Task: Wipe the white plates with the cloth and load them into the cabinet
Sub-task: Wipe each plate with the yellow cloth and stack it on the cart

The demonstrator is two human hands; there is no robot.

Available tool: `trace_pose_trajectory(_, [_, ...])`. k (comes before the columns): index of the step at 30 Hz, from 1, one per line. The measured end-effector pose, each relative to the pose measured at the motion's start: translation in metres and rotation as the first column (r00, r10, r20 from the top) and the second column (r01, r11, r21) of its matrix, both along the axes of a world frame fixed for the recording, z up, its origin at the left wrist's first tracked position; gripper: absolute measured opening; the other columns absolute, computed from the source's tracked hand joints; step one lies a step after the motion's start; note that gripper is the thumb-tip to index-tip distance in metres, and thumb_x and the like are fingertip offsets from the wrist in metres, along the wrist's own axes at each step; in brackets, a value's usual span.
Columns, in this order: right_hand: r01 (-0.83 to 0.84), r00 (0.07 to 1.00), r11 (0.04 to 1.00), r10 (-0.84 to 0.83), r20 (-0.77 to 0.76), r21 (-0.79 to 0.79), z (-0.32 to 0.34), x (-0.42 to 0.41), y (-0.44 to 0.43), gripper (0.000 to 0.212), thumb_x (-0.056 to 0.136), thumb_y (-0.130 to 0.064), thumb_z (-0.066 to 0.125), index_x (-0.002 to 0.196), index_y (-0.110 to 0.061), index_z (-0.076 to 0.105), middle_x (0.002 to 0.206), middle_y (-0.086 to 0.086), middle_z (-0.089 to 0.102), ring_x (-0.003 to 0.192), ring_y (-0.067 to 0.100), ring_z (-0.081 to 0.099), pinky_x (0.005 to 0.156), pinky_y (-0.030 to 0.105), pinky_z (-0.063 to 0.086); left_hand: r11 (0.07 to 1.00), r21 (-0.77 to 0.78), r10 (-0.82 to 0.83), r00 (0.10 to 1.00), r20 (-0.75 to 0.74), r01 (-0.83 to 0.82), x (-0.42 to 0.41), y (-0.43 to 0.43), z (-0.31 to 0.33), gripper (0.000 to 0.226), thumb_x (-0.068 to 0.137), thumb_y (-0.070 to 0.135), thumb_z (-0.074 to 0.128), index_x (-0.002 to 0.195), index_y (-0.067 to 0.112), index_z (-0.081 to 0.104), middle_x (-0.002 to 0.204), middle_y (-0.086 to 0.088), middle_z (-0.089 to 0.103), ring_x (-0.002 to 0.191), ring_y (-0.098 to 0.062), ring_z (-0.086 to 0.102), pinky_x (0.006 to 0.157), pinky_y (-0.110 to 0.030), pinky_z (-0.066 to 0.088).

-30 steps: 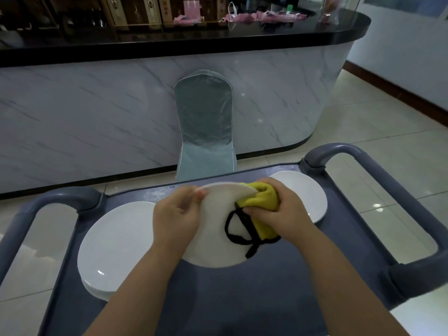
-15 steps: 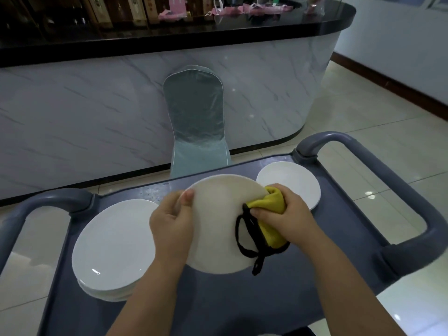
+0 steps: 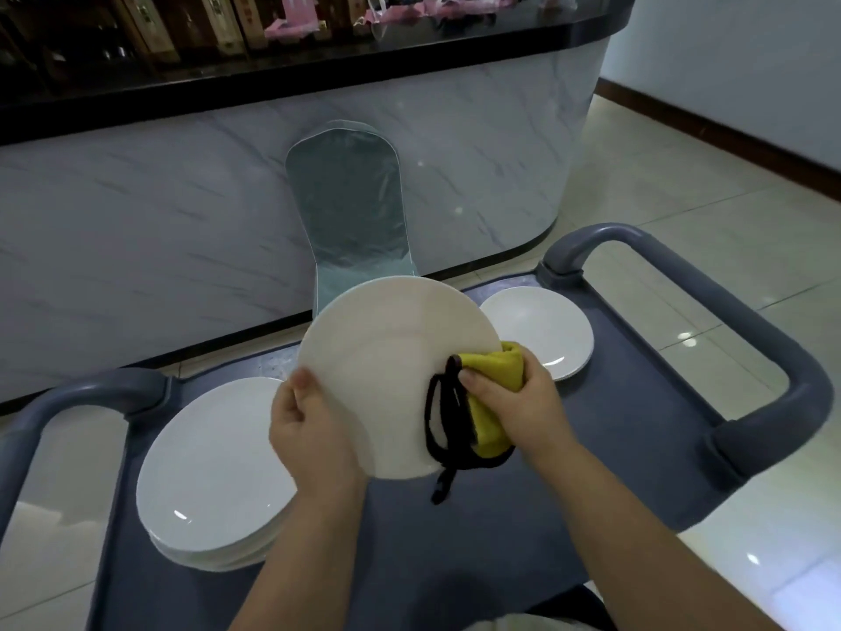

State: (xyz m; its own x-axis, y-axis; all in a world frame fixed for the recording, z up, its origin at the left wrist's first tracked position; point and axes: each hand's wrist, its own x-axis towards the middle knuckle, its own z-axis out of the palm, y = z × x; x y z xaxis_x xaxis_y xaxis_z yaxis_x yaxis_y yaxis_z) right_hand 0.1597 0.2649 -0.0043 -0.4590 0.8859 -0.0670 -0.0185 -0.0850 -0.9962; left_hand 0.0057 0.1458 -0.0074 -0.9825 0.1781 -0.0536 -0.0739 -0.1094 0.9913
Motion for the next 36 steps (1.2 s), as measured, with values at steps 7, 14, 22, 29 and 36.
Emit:
trace_pose_trajectory(7, [0.015, 0.992, 0.983, -0.037, 0.122, 0.182, -0.001, 0.025, 0.026, 0.029, 0.07, -0.019, 0.086, 0.09, -0.025, 0.066, 0.089, -0.009, 0.071, 0.085, 0.008, 0.066, 0.073, 0.022, 0.055, 0.909, -0.323, -0.349, 0.904, -0.246, 0.263, -0.005, -0.015, -0.019, 0.015, 0.095, 0.045, 0.052, 0.101, 0.033, 0.06, 0.103, 0.01, 0.066, 0.093, -0.001, 0.059, 0.08, -0.024, 0.046])
trace_pose_trajectory(14, [-0.493, 0.822, 0.654, 0.133, 0.554, 0.574, 0.041, 0.01, 0.012, 0.033, 0.072, -0.048, 0.079, 0.094, -0.029, 0.065, 0.081, -0.013, 0.065, 0.076, 0.009, 0.059, 0.069, 0.034, 0.05, 0.64, -0.751, -0.764, 0.245, -0.597, 0.163, 0.004, 0.008, 0.038, 0.036, 0.092, 0.055, 0.045, 0.09, 0.025, 0.066, 0.07, 0.011, 0.06, 0.068, -0.019, 0.057, 0.052, -0.021, 0.032])
trace_pose_trajectory(22, [-0.37, 0.881, 0.739, 0.087, 0.465, 0.563, 0.058, 0.003, 0.017, 0.042, 0.066, -0.062, 0.074, 0.1, -0.041, 0.058, 0.09, -0.02, 0.064, 0.087, 0.0, 0.059, 0.072, 0.017, 0.048, 0.864, -0.38, -0.492, 0.712, -0.5, 0.33, -0.005, 0.001, 0.025, 0.016, 0.089, 0.039, 0.059, 0.077, 0.04, 0.07, 0.075, 0.021, 0.068, 0.069, 0.005, 0.06, 0.06, -0.007, 0.041])
trace_pose_trajectory(29, [-0.039, 0.976, 0.998, 0.03, 0.218, 0.039, -0.01, 0.003, -0.004, 0.038, 0.069, -0.026, 0.087, 0.1, -0.021, 0.065, 0.093, -0.006, 0.071, 0.093, 0.015, 0.066, 0.079, 0.028, 0.055, 0.961, -0.248, -0.156, 0.982, -0.105, 0.126, -0.011, -0.01, -0.016, 0.037, 0.098, 0.032, 0.053, 0.062, 0.026, 0.059, 0.058, 0.014, 0.054, 0.061, -0.003, 0.047, 0.059, -0.02, 0.04])
trace_pose_trajectory(36, [-0.296, 0.925, 0.736, 0.062, 0.375, 0.609, 0.036, -0.007, 0.007, 0.045, 0.067, -0.055, 0.078, 0.103, -0.036, 0.06, 0.092, -0.022, 0.063, 0.088, 0.003, 0.058, 0.077, 0.016, 0.046, 0.871, -0.451, -0.476, 0.557, -0.68, 0.194, -0.027, -0.004, 0.033, 0.018, 0.089, 0.039, 0.054, 0.087, 0.029, 0.069, 0.071, 0.015, 0.064, 0.068, -0.004, 0.056, 0.061, -0.008, 0.038])
